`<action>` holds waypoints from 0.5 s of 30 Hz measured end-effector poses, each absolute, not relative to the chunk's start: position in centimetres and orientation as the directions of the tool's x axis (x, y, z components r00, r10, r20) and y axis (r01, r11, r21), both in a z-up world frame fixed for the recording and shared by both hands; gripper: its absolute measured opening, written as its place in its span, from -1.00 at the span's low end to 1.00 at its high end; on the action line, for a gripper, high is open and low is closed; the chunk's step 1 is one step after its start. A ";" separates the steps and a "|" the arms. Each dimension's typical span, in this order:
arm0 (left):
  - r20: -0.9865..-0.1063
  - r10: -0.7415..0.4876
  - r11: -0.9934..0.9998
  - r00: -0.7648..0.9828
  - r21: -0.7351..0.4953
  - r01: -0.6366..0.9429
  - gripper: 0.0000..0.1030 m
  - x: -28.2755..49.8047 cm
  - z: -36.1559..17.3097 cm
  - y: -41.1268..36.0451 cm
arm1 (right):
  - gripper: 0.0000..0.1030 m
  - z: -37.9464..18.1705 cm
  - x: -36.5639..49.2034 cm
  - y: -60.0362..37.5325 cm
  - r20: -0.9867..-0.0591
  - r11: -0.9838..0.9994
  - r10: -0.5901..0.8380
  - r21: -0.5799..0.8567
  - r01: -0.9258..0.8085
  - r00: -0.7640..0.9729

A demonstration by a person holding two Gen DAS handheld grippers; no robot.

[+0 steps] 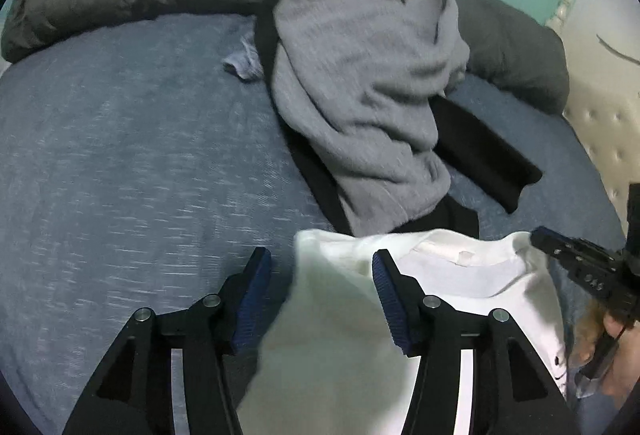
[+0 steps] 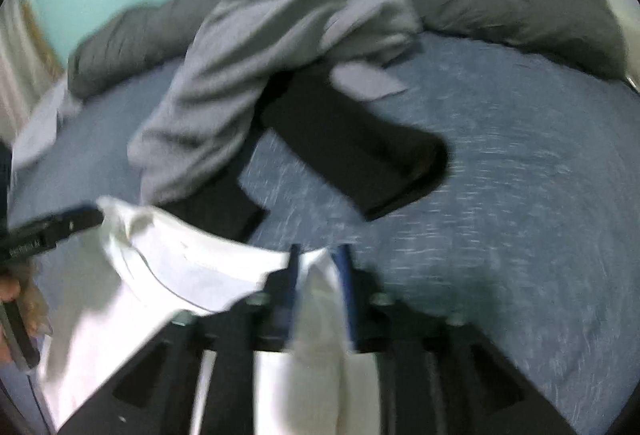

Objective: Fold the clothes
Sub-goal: 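Swing the hanging shirt forward and lay it down with both tools, then open both tools and release the shirt hem flat on the bed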

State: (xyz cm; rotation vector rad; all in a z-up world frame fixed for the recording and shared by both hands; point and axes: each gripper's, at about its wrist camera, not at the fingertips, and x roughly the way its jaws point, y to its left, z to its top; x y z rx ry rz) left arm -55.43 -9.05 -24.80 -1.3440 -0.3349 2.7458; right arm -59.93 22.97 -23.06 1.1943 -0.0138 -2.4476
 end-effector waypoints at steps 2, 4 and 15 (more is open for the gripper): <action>-0.755 0.151 -0.975 -0.639 -0.221 0.032 0.10 -54.0 -23.5 -9.9 | -0.08 -22.2 -58.8 25.0 -0.723 -0.915 -0.393 0.250 0.316 -0.568; -0.741 0.153 -0.974 -0.654 -0.225 0.027 0.10 -51.9 -22.4 -10.7 | -0.08 -21.6 -57.2 26.7 -0.704 -0.910 -0.413 0.299 0.286 -0.578; -0.759 0.243 -0.945 -0.604 -0.326 0.028 0.32 -35.2 -23.7 -12.1 | -0.06 -21.4 -43.9 34.8 -0.692 -0.877 -0.457 0.453 0.158 -0.559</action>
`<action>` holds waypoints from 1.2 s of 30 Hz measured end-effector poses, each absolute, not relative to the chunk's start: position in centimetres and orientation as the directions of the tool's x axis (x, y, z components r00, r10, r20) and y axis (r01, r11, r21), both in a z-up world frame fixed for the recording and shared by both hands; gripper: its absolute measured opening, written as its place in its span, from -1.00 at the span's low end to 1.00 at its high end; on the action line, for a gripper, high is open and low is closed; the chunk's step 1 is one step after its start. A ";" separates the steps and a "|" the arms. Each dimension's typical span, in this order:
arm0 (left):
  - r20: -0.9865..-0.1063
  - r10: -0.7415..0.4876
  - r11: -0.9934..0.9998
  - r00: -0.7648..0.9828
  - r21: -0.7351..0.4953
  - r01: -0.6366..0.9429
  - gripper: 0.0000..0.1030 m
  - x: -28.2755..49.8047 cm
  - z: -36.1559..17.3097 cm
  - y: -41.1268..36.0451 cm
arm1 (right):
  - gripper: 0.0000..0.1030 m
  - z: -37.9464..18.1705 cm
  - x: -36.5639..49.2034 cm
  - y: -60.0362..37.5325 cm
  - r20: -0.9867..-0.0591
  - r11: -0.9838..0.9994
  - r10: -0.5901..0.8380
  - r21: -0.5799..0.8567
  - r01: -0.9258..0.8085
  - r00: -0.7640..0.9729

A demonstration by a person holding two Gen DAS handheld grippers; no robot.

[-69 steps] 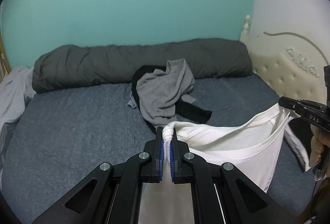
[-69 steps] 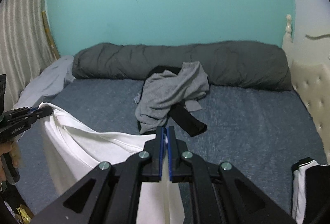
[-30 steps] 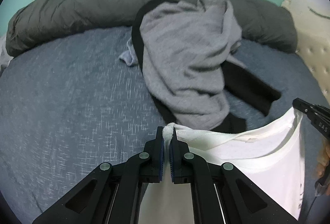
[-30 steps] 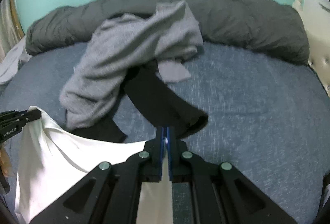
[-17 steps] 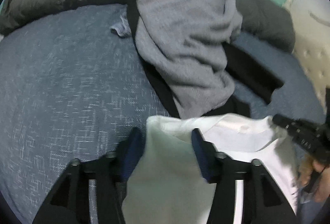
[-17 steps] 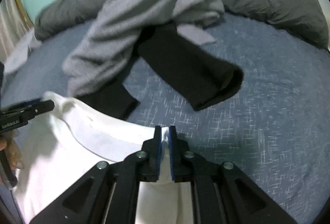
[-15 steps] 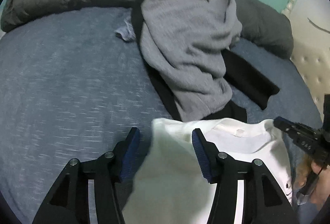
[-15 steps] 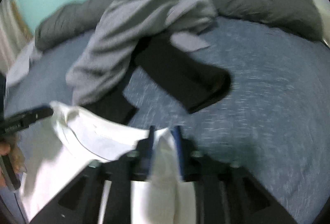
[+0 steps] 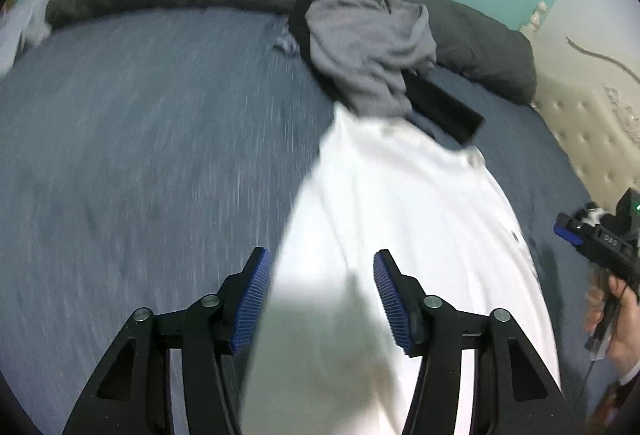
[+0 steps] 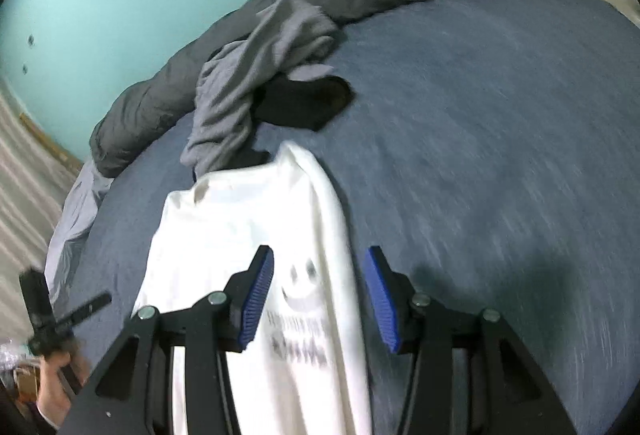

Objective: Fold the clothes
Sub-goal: 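Open both tools and release the shirt hem flat on the bed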

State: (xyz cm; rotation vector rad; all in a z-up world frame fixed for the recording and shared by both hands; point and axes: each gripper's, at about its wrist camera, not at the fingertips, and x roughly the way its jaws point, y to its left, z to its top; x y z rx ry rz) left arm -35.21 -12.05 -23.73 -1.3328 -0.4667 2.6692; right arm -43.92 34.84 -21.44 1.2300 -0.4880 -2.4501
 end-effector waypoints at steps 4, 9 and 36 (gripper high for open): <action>-0.763 0.240 -0.940 -0.601 -0.337 0.052 0.54 -29.9 -24.7 -11.2 | -0.03 -22.5 -39.0 36.1 -0.712 -0.886 -0.425 0.454 0.095 -0.560; -0.755 0.187 -0.944 -0.628 -0.314 0.096 0.82 -25.0 -24.0 -11.2 | -0.01 -23.2 -34.1 37.5 -0.723 -0.868 -0.446 0.493 0.058 -0.528; -0.776 0.076 -0.965 -0.627 -0.214 0.148 0.99 -19.0 -26.4 -12.9 | 0.05 -25.1 -23.7 40.3 -0.869 -0.950 -0.299 0.310 0.037 -0.394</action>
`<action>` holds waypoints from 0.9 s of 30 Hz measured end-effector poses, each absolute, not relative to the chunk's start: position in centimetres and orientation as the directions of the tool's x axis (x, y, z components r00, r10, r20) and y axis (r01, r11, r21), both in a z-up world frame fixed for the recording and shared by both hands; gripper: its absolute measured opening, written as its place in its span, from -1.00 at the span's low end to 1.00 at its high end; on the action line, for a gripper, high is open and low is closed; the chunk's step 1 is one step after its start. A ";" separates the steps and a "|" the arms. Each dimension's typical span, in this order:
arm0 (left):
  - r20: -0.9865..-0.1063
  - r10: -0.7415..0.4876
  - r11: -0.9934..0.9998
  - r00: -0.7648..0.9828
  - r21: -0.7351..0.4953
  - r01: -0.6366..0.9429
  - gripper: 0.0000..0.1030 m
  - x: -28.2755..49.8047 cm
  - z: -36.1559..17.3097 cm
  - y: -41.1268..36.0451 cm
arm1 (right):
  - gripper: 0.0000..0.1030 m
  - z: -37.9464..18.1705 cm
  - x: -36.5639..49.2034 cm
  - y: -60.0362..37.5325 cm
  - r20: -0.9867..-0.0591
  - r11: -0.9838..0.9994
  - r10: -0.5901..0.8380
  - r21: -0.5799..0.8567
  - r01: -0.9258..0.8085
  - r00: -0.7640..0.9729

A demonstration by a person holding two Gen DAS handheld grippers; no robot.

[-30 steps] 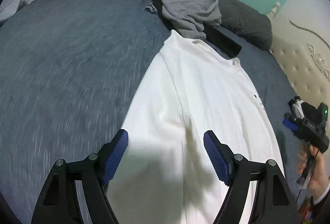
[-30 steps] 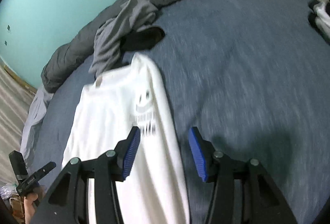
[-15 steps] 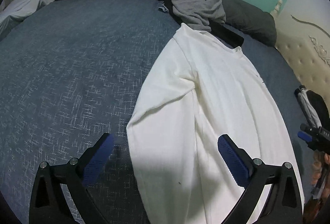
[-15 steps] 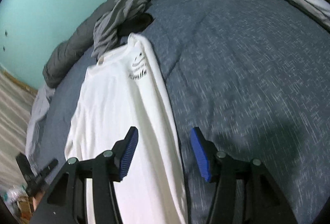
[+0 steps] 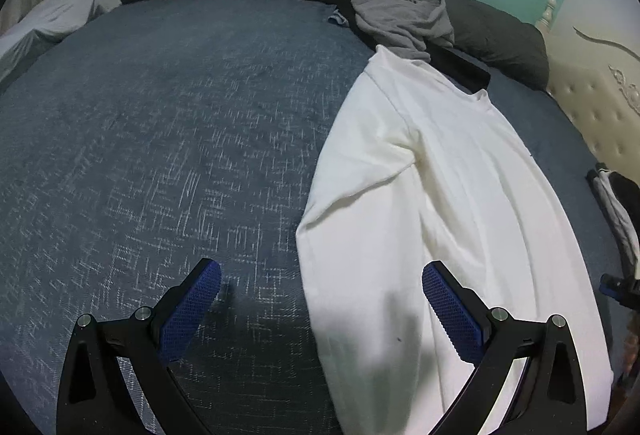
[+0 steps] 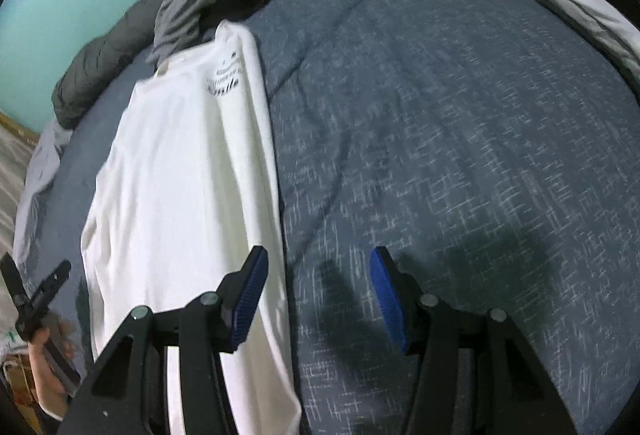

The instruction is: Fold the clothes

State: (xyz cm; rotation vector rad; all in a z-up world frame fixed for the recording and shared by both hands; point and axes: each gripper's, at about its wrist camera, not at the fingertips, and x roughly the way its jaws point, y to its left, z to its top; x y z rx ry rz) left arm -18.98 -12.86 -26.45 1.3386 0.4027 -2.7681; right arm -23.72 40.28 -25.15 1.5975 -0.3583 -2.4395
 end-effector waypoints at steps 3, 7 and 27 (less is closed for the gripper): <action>-0.773 0.079 -0.963 -0.629 -0.222 0.153 0.99 -19.0 -26.5 -13.1 | 0.05 -25.9 -23.7 39.1 -0.900 -0.967 -0.253 0.251 0.053 -0.355; -0.767 0.080 -0.963 -0.637 -0.225 0.150 0.99 -19.1 -26.3 -13.2 | 0.05 -26.1 -23.3 36.6 -0.900 -0.959 -0.279 0.243 0.143 -0.336; -0.762 0.102 -0.956 -0.640 -0.253 0.149 0.99 -19.2 -26.3 -13.5 | -0.84 -26.8 -21.7 27.2 -0.866 -0.833 -0.454 0.330 0.443 -0.208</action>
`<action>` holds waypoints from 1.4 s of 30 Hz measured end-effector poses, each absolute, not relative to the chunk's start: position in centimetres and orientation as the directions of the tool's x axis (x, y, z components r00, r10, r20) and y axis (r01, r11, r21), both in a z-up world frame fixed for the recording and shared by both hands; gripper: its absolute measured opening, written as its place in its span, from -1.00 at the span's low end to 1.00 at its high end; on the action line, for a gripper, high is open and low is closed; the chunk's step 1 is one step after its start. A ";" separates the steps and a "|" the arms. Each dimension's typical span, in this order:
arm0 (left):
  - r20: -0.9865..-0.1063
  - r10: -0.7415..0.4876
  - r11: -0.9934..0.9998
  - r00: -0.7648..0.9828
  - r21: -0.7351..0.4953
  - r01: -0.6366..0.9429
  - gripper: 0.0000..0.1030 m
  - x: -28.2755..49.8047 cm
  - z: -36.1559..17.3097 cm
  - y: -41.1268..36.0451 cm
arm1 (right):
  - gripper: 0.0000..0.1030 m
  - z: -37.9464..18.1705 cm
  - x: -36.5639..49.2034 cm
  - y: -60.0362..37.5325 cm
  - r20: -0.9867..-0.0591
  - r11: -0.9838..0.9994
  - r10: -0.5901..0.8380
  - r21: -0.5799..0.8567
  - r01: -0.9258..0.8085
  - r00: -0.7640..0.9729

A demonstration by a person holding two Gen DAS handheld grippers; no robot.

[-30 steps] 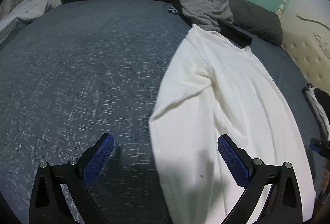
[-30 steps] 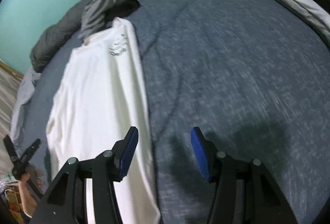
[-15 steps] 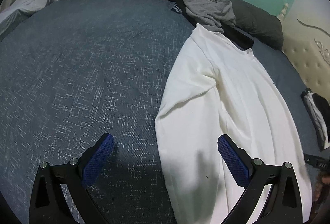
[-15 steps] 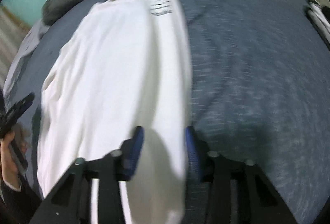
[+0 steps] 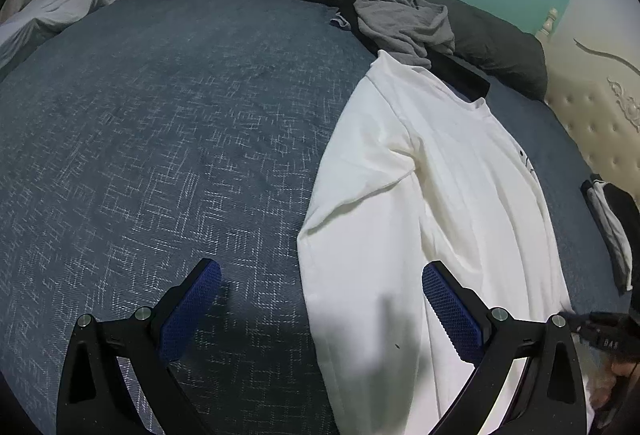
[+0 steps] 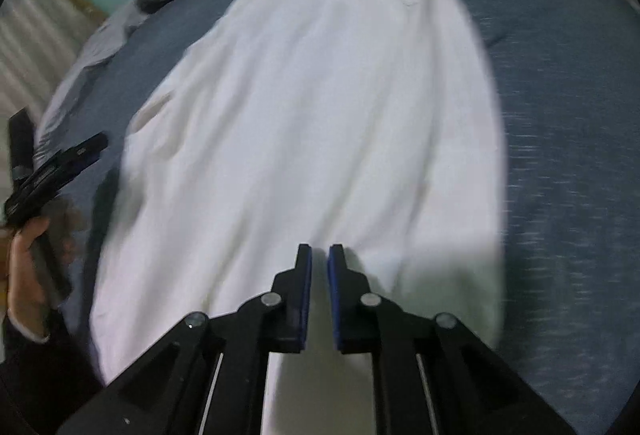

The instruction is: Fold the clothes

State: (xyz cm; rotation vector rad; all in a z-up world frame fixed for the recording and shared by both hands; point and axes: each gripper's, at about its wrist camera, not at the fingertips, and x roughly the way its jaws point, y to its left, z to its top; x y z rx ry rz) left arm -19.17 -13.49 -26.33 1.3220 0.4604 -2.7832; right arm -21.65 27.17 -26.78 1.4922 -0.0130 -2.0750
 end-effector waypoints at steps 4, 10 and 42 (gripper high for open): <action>-0.763 0.102 -0.956 -0.638 -0.252 0.148 0.99 -19.1 -26.3 -13.5 | -0.83 -25.0 -21.7 27.7 -0.834 -0.819 -0.498 0.364 0.443 -0.237; -0.761 0.105 -0.956 -0.640 -0.254 0.144 0.99 -19.1 -26.2 -13.5 | -0.42 -23.0 -23.0 34.7 -0.832 -0.910 -0.411 0.349 0.225 -0.373; -0.763 0.110 -0.951 -0.636 -0.267 0.156 0.99 -19.2 -26.4 -13.9 | -0.93 -19.6 -24.4 38.0 -0.857 -0.966 -0.228 0.142 0.215 -0.461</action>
